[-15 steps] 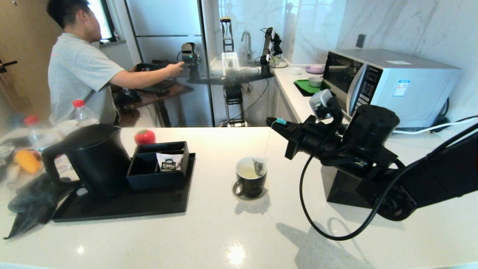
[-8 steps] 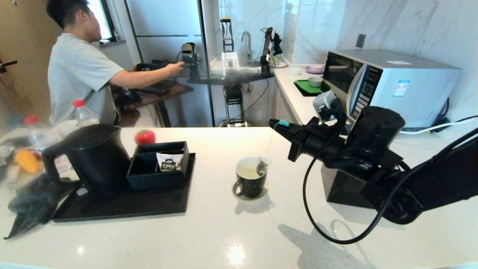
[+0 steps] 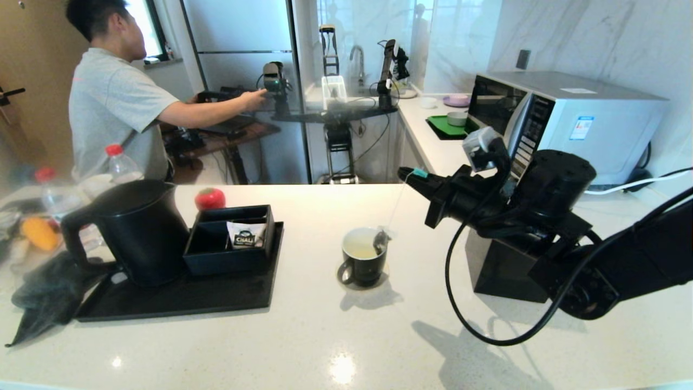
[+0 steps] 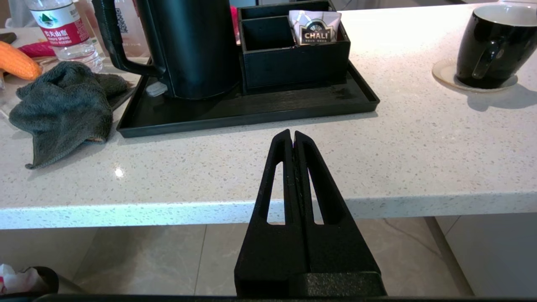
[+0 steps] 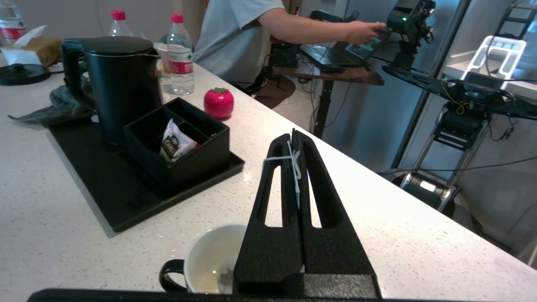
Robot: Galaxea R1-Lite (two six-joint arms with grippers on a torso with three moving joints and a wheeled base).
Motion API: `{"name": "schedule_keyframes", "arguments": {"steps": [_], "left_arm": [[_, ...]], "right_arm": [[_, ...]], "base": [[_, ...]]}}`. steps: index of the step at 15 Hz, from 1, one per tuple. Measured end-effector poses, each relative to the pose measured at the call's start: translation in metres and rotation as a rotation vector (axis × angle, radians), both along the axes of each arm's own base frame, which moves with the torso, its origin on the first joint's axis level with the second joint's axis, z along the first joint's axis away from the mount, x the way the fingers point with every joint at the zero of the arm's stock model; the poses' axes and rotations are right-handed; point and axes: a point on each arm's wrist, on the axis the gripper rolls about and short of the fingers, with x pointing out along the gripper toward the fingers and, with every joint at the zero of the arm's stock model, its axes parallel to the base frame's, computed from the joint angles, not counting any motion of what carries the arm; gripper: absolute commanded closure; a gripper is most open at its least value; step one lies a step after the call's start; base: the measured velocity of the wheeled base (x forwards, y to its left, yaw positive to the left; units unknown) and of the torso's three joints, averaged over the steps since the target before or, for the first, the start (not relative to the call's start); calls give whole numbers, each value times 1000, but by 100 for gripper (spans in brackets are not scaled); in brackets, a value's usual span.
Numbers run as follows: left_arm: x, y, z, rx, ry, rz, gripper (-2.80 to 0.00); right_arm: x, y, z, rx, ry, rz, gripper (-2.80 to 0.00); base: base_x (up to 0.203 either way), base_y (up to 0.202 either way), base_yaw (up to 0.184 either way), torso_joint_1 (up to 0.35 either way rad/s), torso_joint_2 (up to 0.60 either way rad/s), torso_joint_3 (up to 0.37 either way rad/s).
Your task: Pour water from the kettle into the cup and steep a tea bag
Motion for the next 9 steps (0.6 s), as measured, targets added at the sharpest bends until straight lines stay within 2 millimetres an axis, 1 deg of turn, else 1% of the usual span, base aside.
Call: {"name": "schedule_keyframes", "arguments": {"steps": [3, 5, 7, 9], "left_arm": [[0, 0, 0, 0, 0, 0, 0], [0, 0, 0, 2, 0, -1, 0], [0, 0, 0, 31, 0, -1, 0], [0, 0, 0, 0, 0, -1, 0]], "right_arm": [[3, -8, 3, 2, -4, -22, 0], [6, -17, 7, 6, -13, -47, 0], [12, -29, 14, 15, -33, -85, 0], [18, -45, 23, 25, -55, -131, 0]], "base": [[0, 0, 0, 0, 0, 0], [0, 0, 0, 0, 0, 0], [0, 0, 0, 0, 0, 0], [0, 0, 0, 0, 0, 0]]}}
